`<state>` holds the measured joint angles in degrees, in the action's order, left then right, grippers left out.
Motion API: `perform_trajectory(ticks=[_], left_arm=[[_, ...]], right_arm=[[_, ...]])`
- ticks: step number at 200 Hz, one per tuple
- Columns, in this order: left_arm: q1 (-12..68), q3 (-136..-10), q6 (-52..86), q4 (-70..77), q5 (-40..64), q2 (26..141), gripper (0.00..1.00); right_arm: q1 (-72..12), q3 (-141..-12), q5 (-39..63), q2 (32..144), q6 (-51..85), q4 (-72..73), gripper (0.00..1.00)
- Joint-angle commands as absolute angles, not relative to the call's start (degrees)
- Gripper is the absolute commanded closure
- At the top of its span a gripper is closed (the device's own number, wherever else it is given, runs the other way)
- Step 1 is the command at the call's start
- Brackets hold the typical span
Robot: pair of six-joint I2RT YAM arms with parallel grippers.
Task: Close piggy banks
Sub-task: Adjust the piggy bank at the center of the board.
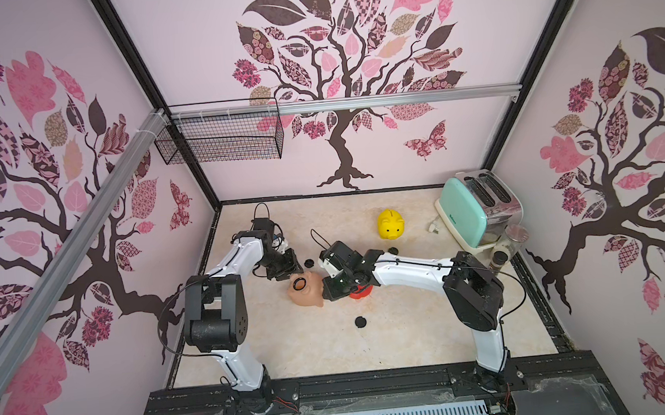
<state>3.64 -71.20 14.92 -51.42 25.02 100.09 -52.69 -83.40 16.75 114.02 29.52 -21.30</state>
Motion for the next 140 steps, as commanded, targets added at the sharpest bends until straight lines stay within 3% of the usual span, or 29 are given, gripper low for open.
perform_trajectory(ticks=[1,140], left_arm=[[3.21,-70.14,14.76,-51.79,23.95,99.15,0.63],[1.04,-66.47,15.82,-51.59,21.09,95.85,0.61]], right_arm=[[-51.94,-86.28,16.96,115.09,28.74,-21.62,0.82],[-51.24,-91.4,17.75,118.91,28.12,-22.85,0.82]])
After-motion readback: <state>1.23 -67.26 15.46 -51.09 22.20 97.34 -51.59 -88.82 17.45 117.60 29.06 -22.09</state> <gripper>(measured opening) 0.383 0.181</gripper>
